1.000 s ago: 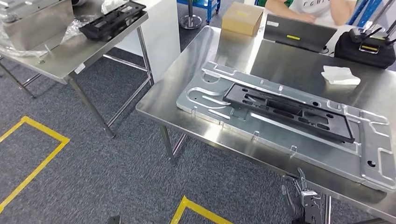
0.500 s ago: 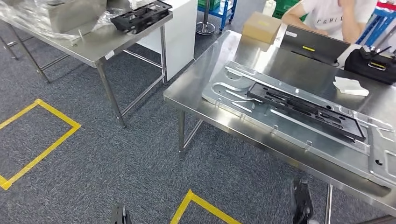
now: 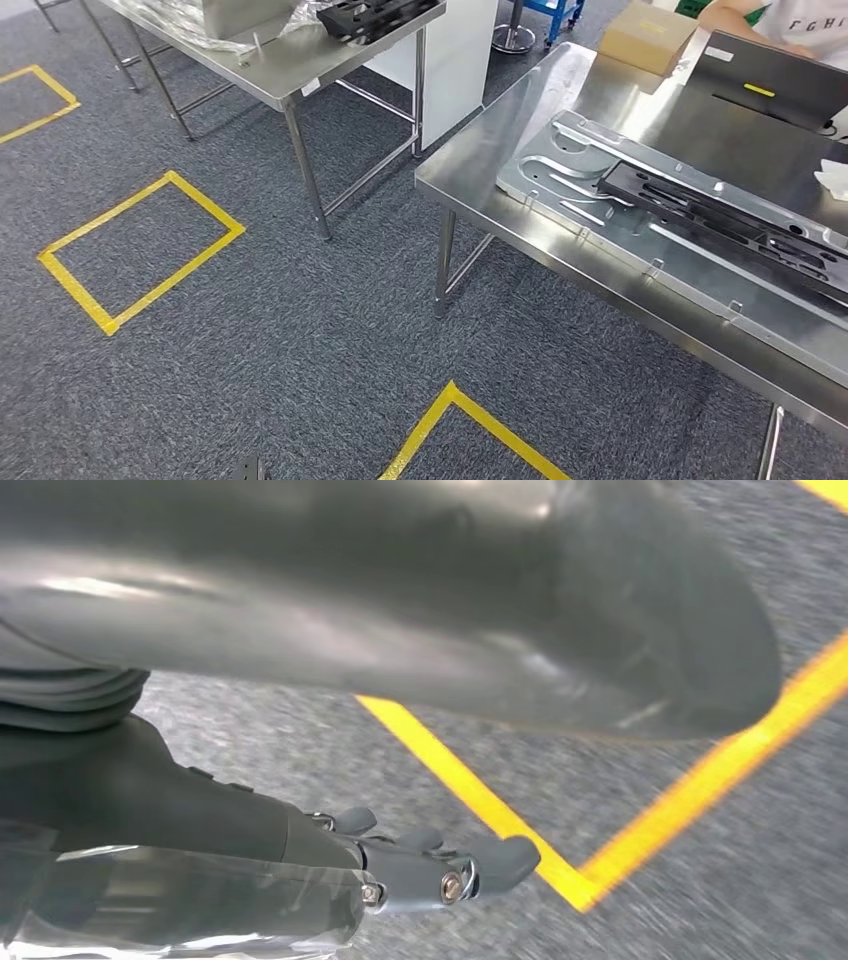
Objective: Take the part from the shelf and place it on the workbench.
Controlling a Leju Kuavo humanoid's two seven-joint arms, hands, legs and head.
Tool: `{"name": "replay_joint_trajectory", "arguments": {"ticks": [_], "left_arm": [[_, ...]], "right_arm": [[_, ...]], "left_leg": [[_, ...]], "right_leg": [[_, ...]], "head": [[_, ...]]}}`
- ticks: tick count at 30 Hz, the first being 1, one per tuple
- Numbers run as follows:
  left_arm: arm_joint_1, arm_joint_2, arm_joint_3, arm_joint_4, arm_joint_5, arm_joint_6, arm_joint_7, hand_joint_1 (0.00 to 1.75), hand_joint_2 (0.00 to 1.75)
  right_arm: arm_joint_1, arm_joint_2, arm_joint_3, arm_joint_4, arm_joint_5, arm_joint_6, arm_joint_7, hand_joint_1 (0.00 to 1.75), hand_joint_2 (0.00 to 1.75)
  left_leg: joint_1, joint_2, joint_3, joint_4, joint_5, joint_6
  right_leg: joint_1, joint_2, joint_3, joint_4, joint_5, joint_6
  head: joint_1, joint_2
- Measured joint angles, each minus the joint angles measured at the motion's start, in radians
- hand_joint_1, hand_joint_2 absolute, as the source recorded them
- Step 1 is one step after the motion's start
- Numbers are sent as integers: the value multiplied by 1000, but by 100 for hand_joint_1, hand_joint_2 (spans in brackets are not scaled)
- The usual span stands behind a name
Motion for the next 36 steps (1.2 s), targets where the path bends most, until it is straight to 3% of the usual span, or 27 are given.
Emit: {"name": "replay_joint_trajectory", "arguments": {"ticks": [3, 4, 5, 6, 8, 9, 11, 12, 13, 14, 15, 17, 18, 19, 20, 21, 23, 25, 26, 27, 29, 30, 31, 33, 34, 35, 36], "left_arm": [[7, 5, 4, 3, 1, 5, 0, 0, 0], [7, 6, 5, 4, 1, 6, 0, 0, 0], [7, 7, 7, 4, 1, 7, 0, 0, 0], [8, 7, 7, 5, 1, 7, 0, 0, 0], [7, 7, 8, 5, 1, 7, 0, 0, 0], [5, 8, 8, 5, 0, 6, -1, 0, 0], [2, 9, 8, 4, -1, 3, -2, 0, 0], [2, 11, 8, 5, -2, 0, -2, 0, 0], [5, 12, 8, 6, -2, -3, -2, 0, 0], [7, 14, 8, 7, -2, -7, -3, 0, 0], [7, 16, 8, 8, -4, -12, -2, 0, 0], [8, 18, 8, 9, -10, -22, -2, 0, 0], [9, 19, 8, 9, -14, -26, -2, 0, 0], [10, 19, 8, 9, -17, -29, -2, 0, 0], [11, 20, 8, 9, -19, -30, -2, 0, 0], [12, 20, 8, 9, -20, -31, -2, 0, 0], [13, 21, 8, 9, -20, -32, -2, 0, 0], [12, 21, 8, 9, -20, -33, -2, 0, 0], [11, 21, 8, 9, -20, -35, -2, 0, 0], [12, 22, 8, 10, -20, -38, -2, 0, 0], [18, 25, 7, 13, -21, -47, -2, 0, 0], [20, 26, 6, 15, -22, -51, -2, 0, 0], [22, 27, 6, 16, -23, -55, -1, 0, 0], [20, 29, 5, 17, -28, -63, 0, 0, 0], [20, 30, 5, 17, -31, -66, 0, 0, 0], [20, 31, 4, 17, -35, -70, 0, 0, 0], [21, 32, 3, 17, -38, -72, 0, 0, 0]], "right_arm": [[18, 3, 0, 11, 0, 8, 17, 0, 0], [23, 4, 0, 14, 0, 11, 24, 0, 0], [25, 5, 0, 17, 1, 13, 30, 0, 0], [26, 5, 0, 19, 1, 16, 34, 0, 0], [25, 7, 0, 20, 1, 20, 39, 0, 0], [25, 7, 0, 21, 2, 23, 42, 0, 0], [26, 8, 0, 24, 2, 32, 53, 0, 0], [27, 9, 0, 25, 3, 36, 59, 0, 0], [27, 10, 0, 26, 2, 40, 65, 0, 0], [27, 10, 0, 28, 2, 42, 71, 0, 0], [29, 11, 0, 29, 1, 44, 78, 0, 0], [37, 12, 0, 33, -1, 46, 92, 0, 0], [41, 12, 0, 35, -2, 47, 98, 0, 0], [45, 13, 0, 36, -3, 47, 102, 0, 0], [46, 13, 0, 38, -4, 47, 105, 0, 0], [47, 13, 0, 39, -4, 47, 106, 0, 0], [46, 13, 0, 39, -4, 47, 106, 0, 0], [46, 13, 0, 40, -4, 47, 107, 0, 0], [46, 13, 0, 40, -5, 47, 108, 0, 0], [46, 13, 0, 41, -6, 48, 110, 0, 0], [44, 15, 0, 43, -7, 51, 114, 0, 0], [43, 16, 0, 43, -8, 53, 116, 0, 0], [44, 17, 0, 43, -7, 54, 117, 0, 0], [48, 18, 0, 44, -3, 59, 119, 0, 0], [51, 17, 0, 44, 0, 62, 120, 0, 0], [53, 17, 0, 44, 5, 66, 122, 0, 0], [53, 17, 0, 44, 9, 70, 124, 0, 0]], "left_leg": [[12, 54, -45, 158, -147, -26], [19, 62, -51, 212, -172, -36], [26, 67, -43, 244, -173, -45], [32, 72, -18, 243, -152, -53], [40, 99, 83, 143, -114, -62], [38, 120, 145, 63, -120, -59], [28, 147, 217, -43, -146, -39], [22, 144, 224, -64, -148, -24], [21, 135, 216, -65, -137, -11], [21, 128, 209, -70, -126, -1], [22, 120, 197, -73, -111, 7], [25, 102, 164, -76, -78, 17], [25, 90, 144, -75, -62, 18], [25, 77, 124, -74, -47, 17], [25, 63, 104, -72, -31, 15], [26, 50, 83, -70, -17, 11], [30, 26, 46, -63, 10, 1], [30, 3, 21, -56, 32, -11], [29, -8, 16, -56, 44, -18], [28, -19, 12, -58, 57, -25], [30, -32, 4, -63, 71, -40], [31, -20, -6, -48, 49, -43], [31, 1, -18, -18, 8, -45], [31, 49, -46, 105, -113, -48], [32, 60, -54, 175, -150, -50], [32, 66, -55, 234, -162, -52], [33, 69, -43, 265, -147, -53]], "right_leg": [[-9, -41, -29, -10, 28, 11], [-10, -57, -43, -8, 36, 15], [-11, -73, -58, -5, 44, 18], [-11, -88, -74, -1, 52, 21], [-12, -114, -102, 11, 65, 29], [-12, -125, -112, 19, 71, 33], [-15, -147, -119, 28, 83, 45], [-18, -157, -118, 27, 90, 51], [-22, -164, -118, 25, 98, 57], [-26, -151, -121, 28, 91, 66], [-29, -123, -127, 44, 62, 74], [-36, -51, -147, 133, -53, 86], [-38, -31, -156, 198, -110, 87], [-39, -22, -161, 259, -143, 87], [-40, -20, -155, 299, -148, 87], [-41, -17, -133, 304, -131, 86], [-48, 4, -34, 208, -83, 87], [-53, 51, 81, 52, -91, 84], [-53, 66, 112, 3, -106, 81], [-50, 68, 125, -22, -114, 76], [-48, 42, 112, -24, -99, 58], [-47, 26, 101, -24, -87, 47], [-47, 10, 88, -26, -74, 38], [-39, -22, 57, -25, -48, 27], [-34, -38, 40, -24, -35, 25], [-30, -55, 21, -23, -22, 25], [-27, -70, 1, -20, -10, 25]], "head": [[0, 0], [0, 0], [0, 0], [0, 0], [0, 0], [0, 0], [0, 0], [1, 0], [1, 0], [1, 0], [2, 0], [2, 0], [2, 0], [2, 0], [2, 0], [2, 0], [2, 0], [2, 0], [1, 0], [1, 0], [1, 0], [1, 0], [1, 0], [1, 0], [1, 0], [1, 0], [1, 0]]}}
